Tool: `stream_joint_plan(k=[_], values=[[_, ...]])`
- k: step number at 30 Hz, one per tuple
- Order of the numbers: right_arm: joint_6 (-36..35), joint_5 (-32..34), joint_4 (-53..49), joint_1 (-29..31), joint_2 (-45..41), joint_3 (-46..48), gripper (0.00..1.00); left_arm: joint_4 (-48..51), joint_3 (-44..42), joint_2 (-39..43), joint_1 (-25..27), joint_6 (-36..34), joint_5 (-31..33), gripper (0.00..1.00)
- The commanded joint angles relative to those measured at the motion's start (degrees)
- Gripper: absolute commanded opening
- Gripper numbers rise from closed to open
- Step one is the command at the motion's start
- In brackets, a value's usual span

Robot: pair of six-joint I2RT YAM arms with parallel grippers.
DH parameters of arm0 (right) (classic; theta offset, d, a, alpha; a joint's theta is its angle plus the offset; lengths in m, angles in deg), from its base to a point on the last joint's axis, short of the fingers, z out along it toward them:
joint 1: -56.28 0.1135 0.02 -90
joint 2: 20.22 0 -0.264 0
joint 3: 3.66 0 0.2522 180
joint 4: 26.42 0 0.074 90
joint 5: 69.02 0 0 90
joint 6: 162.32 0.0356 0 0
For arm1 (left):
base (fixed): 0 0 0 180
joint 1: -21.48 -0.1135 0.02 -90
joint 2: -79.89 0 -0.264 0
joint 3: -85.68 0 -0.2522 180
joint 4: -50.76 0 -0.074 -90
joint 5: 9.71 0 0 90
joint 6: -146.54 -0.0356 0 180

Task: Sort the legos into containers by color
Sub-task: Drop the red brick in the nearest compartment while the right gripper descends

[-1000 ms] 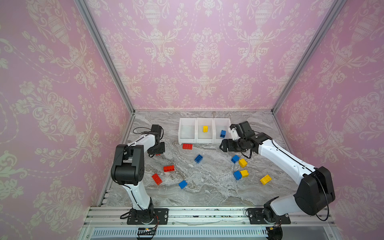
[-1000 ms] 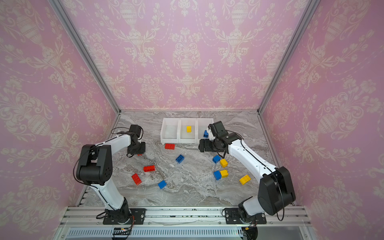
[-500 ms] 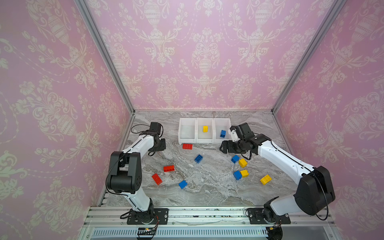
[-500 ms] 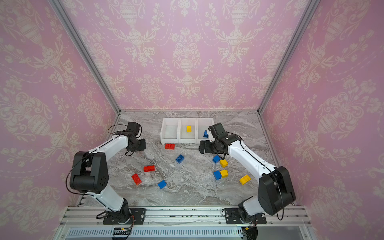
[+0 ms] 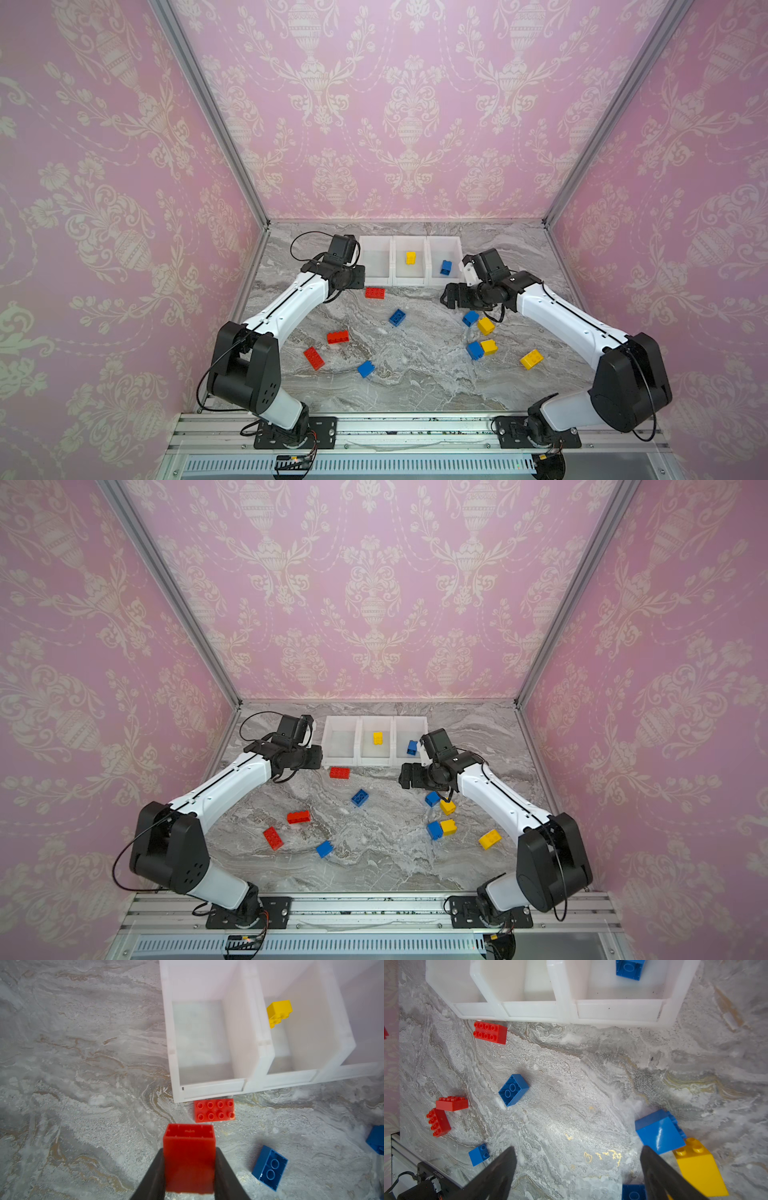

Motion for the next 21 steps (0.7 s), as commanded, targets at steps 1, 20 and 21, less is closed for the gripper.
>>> stream_joint_plan(k=[1,20,21], values=[[1.1,-0.6,0.5,-0.5,-2.7,1.0,0.94,-2.8,3.5,-3.3,0.9,0.4,-2.0,0.19],[1.1,0.4,-0.8,-2.8,-5.6,2.6,0.96,-5.8,18.1,-22.9,2.2,-0.8,-1.7,0.17],[1.1,0.4,-0.9,-3.0,-5.7,2.7,0.96,-5.8,18.4,-23.4,2.2,-0.8,-1.5,0.18]])
